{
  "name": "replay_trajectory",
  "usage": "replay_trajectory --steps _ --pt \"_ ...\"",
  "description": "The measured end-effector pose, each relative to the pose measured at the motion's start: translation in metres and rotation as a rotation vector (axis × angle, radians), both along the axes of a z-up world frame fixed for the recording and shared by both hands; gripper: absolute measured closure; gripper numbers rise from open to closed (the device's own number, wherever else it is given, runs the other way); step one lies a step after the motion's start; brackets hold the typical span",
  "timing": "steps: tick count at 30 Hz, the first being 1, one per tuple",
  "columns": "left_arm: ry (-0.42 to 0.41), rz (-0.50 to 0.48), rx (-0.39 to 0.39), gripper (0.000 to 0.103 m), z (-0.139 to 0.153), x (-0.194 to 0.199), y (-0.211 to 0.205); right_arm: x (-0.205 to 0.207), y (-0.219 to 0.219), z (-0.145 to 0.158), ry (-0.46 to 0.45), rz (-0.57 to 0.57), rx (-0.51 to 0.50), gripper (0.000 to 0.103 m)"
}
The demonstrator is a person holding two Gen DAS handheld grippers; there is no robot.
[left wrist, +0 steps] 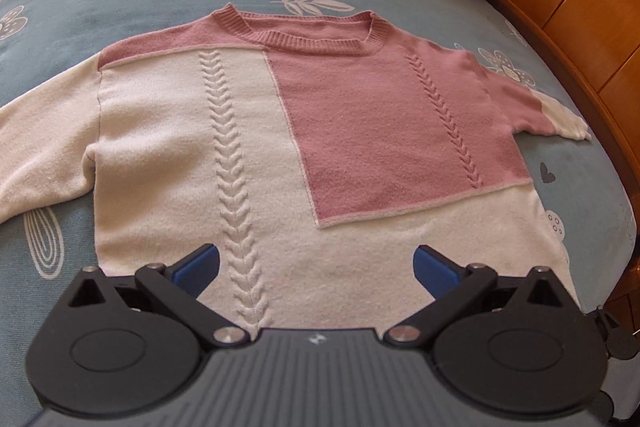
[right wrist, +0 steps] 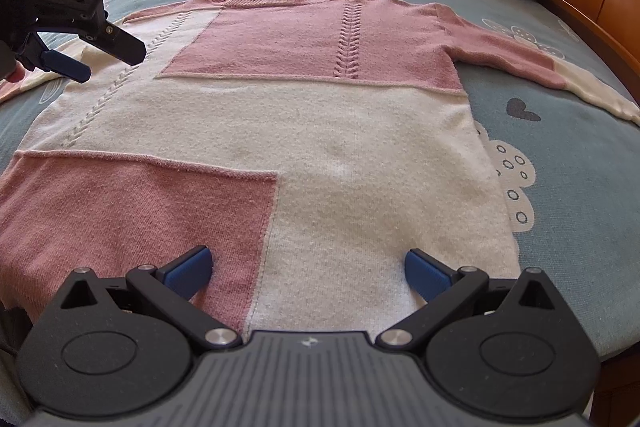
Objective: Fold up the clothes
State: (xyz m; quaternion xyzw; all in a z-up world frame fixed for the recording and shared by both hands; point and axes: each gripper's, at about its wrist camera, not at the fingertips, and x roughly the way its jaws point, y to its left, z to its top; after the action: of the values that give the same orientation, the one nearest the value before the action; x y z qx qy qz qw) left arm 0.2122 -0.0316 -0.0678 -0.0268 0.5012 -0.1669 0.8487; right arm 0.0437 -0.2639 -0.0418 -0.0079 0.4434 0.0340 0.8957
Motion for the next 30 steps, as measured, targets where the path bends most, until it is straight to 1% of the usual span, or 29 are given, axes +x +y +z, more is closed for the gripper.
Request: replay_trajectory --steps 3,4,6,9,11,13,14,16,19,21,22,25,27,28,30 --pt "-0.001 0.124 0.129 0.001 -0.018 -0.003 0.013 0.002 -0.008 0.006 0.01 -0.001 0.006 0.0" --pt "-0.015 0.148 0.136 0.001 -0.022 -0.007 0.02 0.002 -0.012 0.01 -0.004 -0.013 0.005 0.0" --pt "-0.038 0.148 0.088 0.001 -0.019 -0.015 0.029 0.006 -0.026 0.025 -0.053 -0.024 0.005 0.0" --pt "-0.053 0.137 0.027 0.001 -0.017 -0.021 0.034 0.032 -0.055 0.05 -0.11 -0.011 0.011 0.0" --pt "-0.048 0.163 -0.001 0.001 -0.02 -0.019 0.036 0.063 -0.078 0.067 -0.144 -0.009 0.01 0.0" --pt "-0.063 0.192 -0.031 0.001 -0.022 -0.018 0.04 0.102 -0.101 0.082 -0.182 -0.007 0.032 0.0" --pt "-0.065 0.201 -0.045 0.001 -0.022 -0.017 0.042 0.124 -0.113 0.087 -0.194 -0.01 0.059 0.0" --pt "-0.061 0.213 -0.074 0.001 -0.022 -0.015 0.045 0.17 -0.134 0.091 -0.187 -0.017 0.135 0.0" --pt "-0.046 0.236 -0.117 0.001 -0.021 -0.013 0.052 0.24 -0.157 0.084 -0.119 -0.024 0.312 0.0" --pt "-0.035 0.25 -0.139 0.001 -0.021 -0.011 0.055 0.279 -0.163 0.07 -0.063 -0.055 0.386 0.0" --pt "-0.03 0.253 -0.144 0.001 -0.021 -0.01 0.055 0.299 -0.163 0.062 -0.027 -0.063 0.399 0.0" --pt "-0.024 0.248 -0.141 0.001 -0.021 -0.009 0.055 0.336 -0.155 0.041 0.027 -0.06 0.39 0.0" --pt "-0.029 0.252 -0.146 0.001 -0.022 -0.009 0.055 0.355 -0.15 0.025 0.066 -0.088 0.369 0.0" --pt "-0.03 0.253 -0.146 0.001 -0.022 -0.009 0.055 0.364 -0.149 0.016 0.074 -0.111 0.346 0.0" --pt "-0.029 0.248 -0.141 0.001 -0.022 -0.009 0.054 0.375 -0.148 0.006 0.041 -0.121 0.312 0.0"
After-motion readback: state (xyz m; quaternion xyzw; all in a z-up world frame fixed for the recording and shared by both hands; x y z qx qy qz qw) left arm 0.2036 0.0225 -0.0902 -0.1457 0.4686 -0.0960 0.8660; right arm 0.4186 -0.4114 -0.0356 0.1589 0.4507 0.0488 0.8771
